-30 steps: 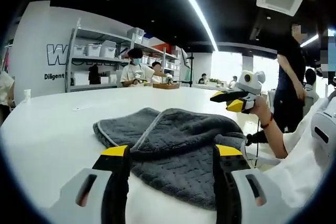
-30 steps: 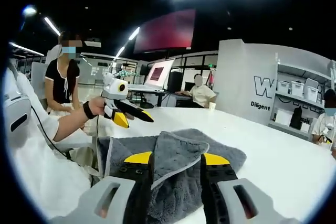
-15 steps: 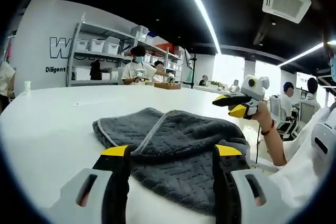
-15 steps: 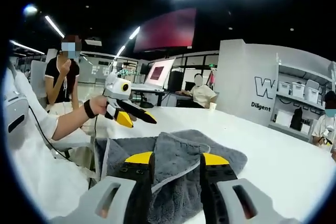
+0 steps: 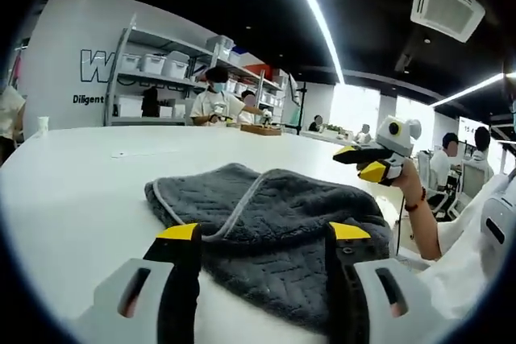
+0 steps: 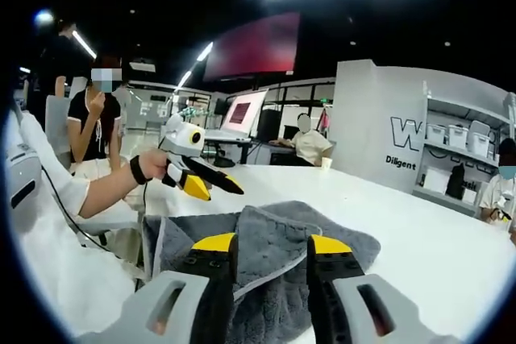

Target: Open the folded towel by lifting each exposed corner and separating the folded layers until the towel lies flat within the target outline without major curled edges

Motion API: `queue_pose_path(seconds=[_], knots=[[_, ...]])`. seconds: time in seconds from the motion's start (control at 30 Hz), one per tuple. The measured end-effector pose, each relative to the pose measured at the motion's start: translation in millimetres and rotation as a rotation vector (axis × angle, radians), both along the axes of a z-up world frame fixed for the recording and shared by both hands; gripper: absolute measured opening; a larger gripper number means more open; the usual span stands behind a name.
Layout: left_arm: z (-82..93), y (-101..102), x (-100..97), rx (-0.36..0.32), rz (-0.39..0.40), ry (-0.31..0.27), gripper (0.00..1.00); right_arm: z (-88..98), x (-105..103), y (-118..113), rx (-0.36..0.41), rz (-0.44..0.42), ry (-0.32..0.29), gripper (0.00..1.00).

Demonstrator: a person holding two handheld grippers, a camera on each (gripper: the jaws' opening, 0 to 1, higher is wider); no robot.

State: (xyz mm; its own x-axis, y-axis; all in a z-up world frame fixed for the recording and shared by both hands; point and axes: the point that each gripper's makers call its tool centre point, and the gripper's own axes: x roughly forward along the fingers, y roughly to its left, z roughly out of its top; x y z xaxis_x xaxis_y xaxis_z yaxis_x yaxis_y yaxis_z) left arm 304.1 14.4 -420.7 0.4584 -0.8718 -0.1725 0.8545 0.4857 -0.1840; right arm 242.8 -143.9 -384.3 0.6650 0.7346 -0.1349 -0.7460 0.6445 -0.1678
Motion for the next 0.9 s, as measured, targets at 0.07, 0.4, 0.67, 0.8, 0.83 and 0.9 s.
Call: queue_pose_path(seconds=[0.07, 0.4, 0.67, 0.8, 0.83, 0.9], knots=[[-2.1, 1, 4.0, 0.010, 0.007, 0.000, 0.60, -1.1, 1, 2, -0.007, 0.003, 0.002, 0.30], [-8.2, 0, 8.9, 0.018, 0.023, 0.031, 0.59, -0.2, 7, 6, -0.049, -0.012, -0.005, 0.30], [-10.2, 1, 15.5, 0.039, 0.040, 0.038, 0.58, 1.1, 14, 6, -0.055, -0.022, -0.004, 0.29], [-14.6, -1, 15.2, 0.055, 0.055, 0.039, 0.58, -0.5, 17, 7, -0.065, -0.032, -0.002, 0.29], [-15.1, -2, 14.9, 0.054, 0.052, 0.040, 0.58, -1.1, 17, 8, -0.064, -0.029, 0.001, 0.29], [-16.2, -3, 14.2, 0.053, 0.048, 0.044, 0.58, -2.2, 18, 10, -0.062, -0.024, 0.005, 0.29]])
